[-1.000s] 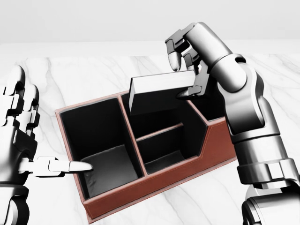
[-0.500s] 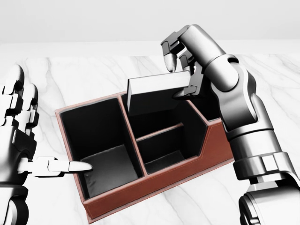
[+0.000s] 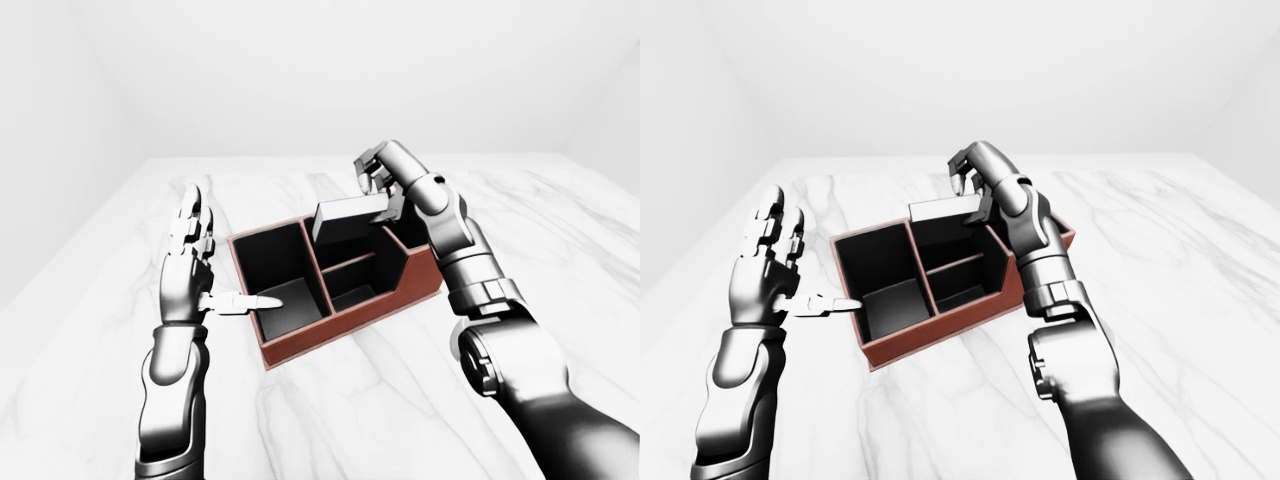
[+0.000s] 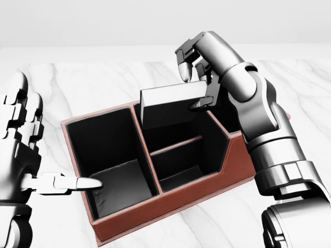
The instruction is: Pick up the book and place it in the front compartment of the caddy.
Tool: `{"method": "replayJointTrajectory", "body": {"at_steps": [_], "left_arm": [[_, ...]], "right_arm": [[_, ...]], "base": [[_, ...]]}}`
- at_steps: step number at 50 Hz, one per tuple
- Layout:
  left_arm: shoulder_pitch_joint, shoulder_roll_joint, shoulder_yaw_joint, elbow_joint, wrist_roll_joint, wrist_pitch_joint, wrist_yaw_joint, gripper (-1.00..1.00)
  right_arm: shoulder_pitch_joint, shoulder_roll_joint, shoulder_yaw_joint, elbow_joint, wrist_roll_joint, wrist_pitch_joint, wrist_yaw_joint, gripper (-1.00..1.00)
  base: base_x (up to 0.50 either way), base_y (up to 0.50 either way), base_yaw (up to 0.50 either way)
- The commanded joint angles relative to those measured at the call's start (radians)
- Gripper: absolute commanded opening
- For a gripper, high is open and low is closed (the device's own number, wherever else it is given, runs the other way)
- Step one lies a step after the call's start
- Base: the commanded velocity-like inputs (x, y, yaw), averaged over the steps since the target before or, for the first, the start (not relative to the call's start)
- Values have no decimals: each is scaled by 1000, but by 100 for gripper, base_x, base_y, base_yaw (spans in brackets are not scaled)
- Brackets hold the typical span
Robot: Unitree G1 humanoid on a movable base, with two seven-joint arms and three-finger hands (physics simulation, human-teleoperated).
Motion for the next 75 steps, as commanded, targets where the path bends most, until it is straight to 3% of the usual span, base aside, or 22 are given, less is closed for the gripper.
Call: {"method": "replayJointTrajectory", "body": {"at_steps": [1, 34, 75], "left_arm": [[2, -1, -3, 12, 3, 0, 0, 100], [-2, 0, -1, 19, 3, 0, 1, 100], [-3, 1, 0, 3, 2, 0, 2, 100]], "right_arm": [[-32, -9, -28, 57, 43, -35, -45, -100], [-119, -14, -24, 269, 38, -42, -120, -100], [-144, 16, -10, 335, 16, -42, -153, -100]], "base": [[0, 0, 0], [0, 0, 0], [0, 0, 0]]}}
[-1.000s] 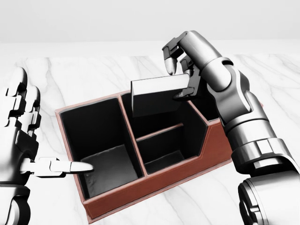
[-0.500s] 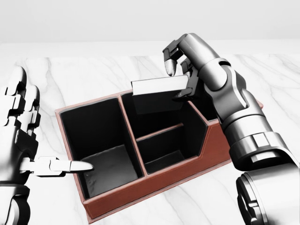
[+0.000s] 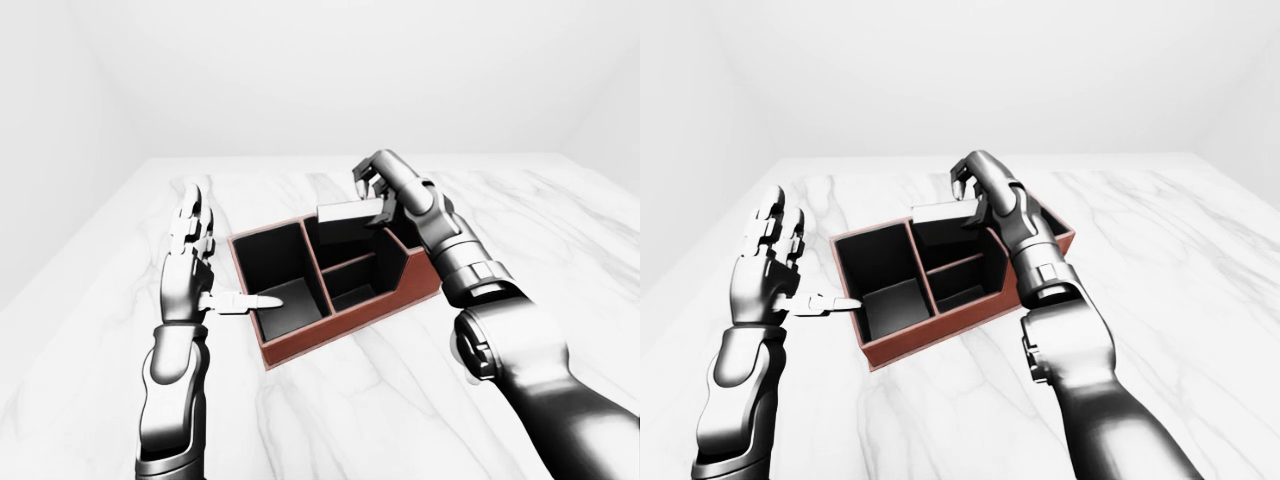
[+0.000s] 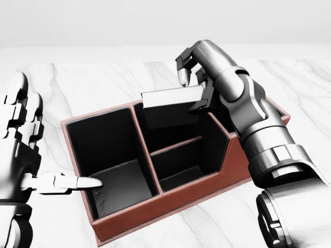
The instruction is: Pick up the book and place it in the front compartment of the caddy.
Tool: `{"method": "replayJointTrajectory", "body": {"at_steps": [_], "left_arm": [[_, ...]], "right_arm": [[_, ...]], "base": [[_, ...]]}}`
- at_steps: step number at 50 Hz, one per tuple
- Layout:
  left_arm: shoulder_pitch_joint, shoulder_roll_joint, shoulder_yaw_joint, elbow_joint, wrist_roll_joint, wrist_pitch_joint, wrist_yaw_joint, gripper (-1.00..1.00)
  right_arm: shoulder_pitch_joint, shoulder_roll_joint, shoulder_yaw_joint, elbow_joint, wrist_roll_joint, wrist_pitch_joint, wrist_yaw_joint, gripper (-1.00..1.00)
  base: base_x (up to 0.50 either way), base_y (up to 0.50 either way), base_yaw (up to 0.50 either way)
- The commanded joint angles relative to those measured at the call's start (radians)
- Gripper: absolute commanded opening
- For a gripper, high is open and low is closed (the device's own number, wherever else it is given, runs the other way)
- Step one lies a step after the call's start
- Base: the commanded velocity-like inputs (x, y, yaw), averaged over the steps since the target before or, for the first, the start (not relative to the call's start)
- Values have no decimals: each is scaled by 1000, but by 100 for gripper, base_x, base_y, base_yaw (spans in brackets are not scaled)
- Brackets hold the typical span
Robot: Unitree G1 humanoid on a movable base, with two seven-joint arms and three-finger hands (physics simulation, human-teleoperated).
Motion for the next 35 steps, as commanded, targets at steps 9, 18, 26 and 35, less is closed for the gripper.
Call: {"method": "replayJointTrajectory", "body": {"at_steps": [9, 18, 26, 35], "left_arm": [[0, 0, 0, -4, 0, 0, 1, 100], [-3, 0, 2, -1, -2, 0, 1, 100], [-6, 2, 3, 2, -4, 0, 1, 100], [-4, 2, 4, -7, -5, 0, 2, 100]], "right_arm": [[-26, 12, -44, 26, 32, 0, -39, -100], [-32, 18, -41, 42, 24, 0, -47, -100], [-35, 25, -39, 62, 16, 0, -55, -100], [-40, 30, -36, 76, 6, 0, -63, -100]], "base": [[0, 0, 0], [0, 0, 0], [0, 0, 0], [0, 0, 0]]}}
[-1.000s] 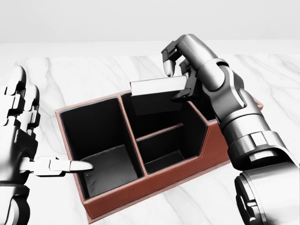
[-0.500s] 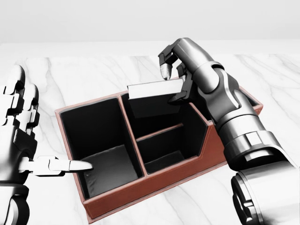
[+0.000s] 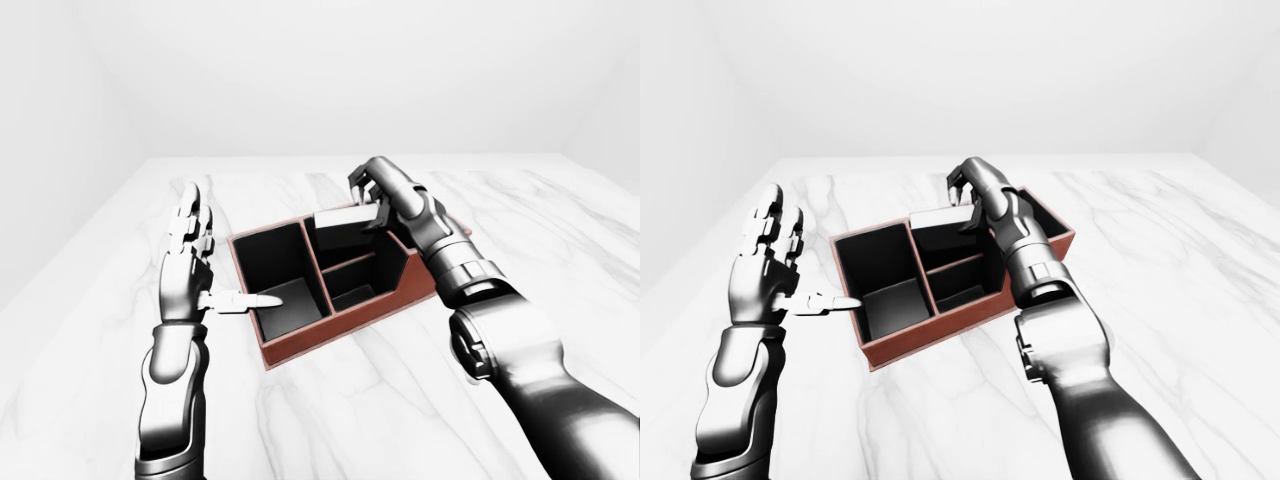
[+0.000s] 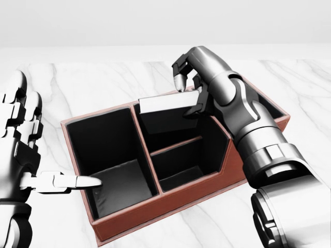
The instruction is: Pick up the book and place it in the front compartment of the caddy.
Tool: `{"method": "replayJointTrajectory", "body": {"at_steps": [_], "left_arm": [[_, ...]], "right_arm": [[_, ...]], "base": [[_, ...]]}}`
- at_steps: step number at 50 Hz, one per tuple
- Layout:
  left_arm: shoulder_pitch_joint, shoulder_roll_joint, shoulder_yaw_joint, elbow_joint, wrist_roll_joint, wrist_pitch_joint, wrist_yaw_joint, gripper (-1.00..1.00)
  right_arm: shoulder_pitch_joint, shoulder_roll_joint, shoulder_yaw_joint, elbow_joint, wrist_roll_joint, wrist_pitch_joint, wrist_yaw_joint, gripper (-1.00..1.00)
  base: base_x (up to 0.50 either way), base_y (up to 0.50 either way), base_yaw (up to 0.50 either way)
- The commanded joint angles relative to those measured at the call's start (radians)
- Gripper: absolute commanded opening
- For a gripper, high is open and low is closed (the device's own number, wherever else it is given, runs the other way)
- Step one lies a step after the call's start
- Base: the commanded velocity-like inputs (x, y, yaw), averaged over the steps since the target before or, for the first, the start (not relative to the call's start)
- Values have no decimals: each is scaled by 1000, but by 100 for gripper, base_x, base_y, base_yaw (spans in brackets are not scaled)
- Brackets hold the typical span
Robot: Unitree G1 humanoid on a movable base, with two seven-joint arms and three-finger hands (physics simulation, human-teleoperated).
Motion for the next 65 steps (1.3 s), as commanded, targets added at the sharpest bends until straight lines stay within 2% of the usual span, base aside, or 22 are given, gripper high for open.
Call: {"method": "replayJointTrajectory", "body": {"at_steps": [1, 65], "left_arm": [[-1, 1, 1, -8, -2, 0, 0, 100], [-7, 4, 5, -8, -4, 0, 2, 100]], "right_arm": [[-17, 5, -51, 4, 33, 0, -28, -100], [-27, 20, -41, 58, -36, 0, -117, -100]], "base": [[0, 0, 0], [0, 0, 0]]}}
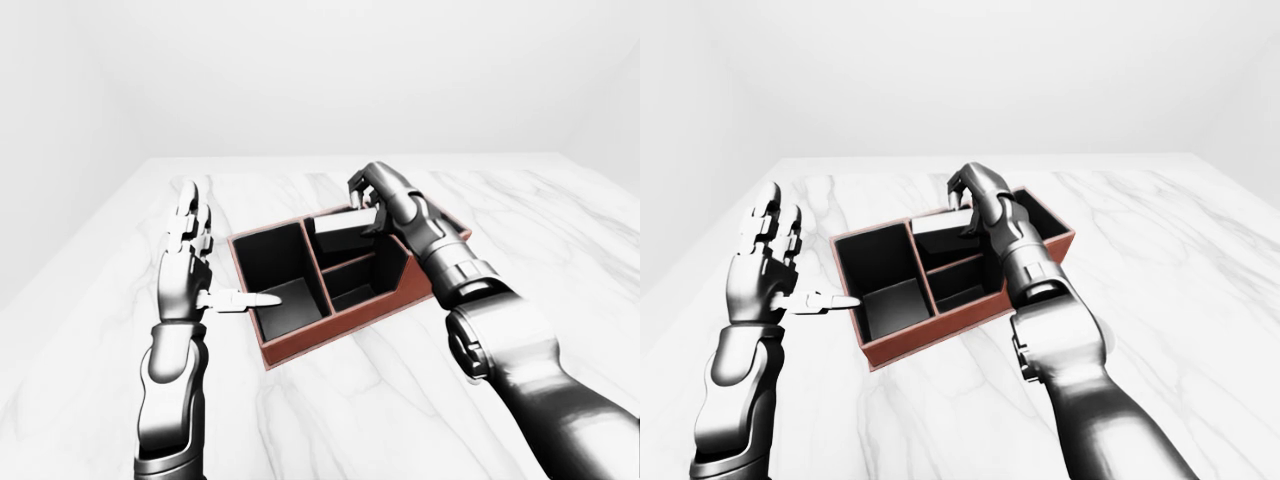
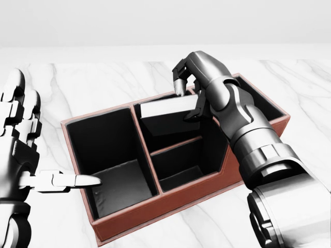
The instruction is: Pick up the book and place it in the front compartment of the caddy.
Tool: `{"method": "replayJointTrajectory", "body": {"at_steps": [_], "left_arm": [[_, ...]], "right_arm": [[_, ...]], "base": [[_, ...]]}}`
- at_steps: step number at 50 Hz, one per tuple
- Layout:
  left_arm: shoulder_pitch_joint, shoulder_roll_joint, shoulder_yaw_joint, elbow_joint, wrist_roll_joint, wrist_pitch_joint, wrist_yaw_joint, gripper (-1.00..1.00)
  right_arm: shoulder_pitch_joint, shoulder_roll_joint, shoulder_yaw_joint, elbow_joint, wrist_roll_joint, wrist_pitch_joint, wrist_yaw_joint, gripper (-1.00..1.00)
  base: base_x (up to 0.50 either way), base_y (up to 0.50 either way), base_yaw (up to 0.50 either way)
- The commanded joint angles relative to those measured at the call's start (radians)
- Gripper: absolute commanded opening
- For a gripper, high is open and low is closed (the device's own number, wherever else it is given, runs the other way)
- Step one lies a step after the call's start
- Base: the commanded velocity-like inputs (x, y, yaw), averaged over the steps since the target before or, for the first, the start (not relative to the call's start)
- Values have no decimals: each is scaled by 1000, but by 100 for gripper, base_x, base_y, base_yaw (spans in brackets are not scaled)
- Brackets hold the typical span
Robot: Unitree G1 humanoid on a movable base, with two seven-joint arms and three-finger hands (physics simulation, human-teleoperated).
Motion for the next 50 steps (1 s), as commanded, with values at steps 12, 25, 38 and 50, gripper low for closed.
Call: {"method": "replayJointTrajectory", "body": {"at_steps": [12, 25, 38, 50], "left_arm": [[-3, 1, 1, 4, -1, 0, 1, 100], [-6, 3, 4, -5, -5, 0, 2, 100], [-5, 3, 3, -5, -4, 0, 2, 100], [-4, 3, 5, -13, -4, 0, 1, 100]], "right_arm": [[-9, 9, -52, -10, 18, 0, -38, -100], [-13, 22, -48, -10, 8, 0, -50, -100], [-18, 23, -49, -13, 8, 0, -54, -100], [-19, 25, -46, -15, 0, 0, -64, -100]], "base": [[0, 0, 0], [0, 0, 0], [0, 0, 0], [0, 0, 0]]}}
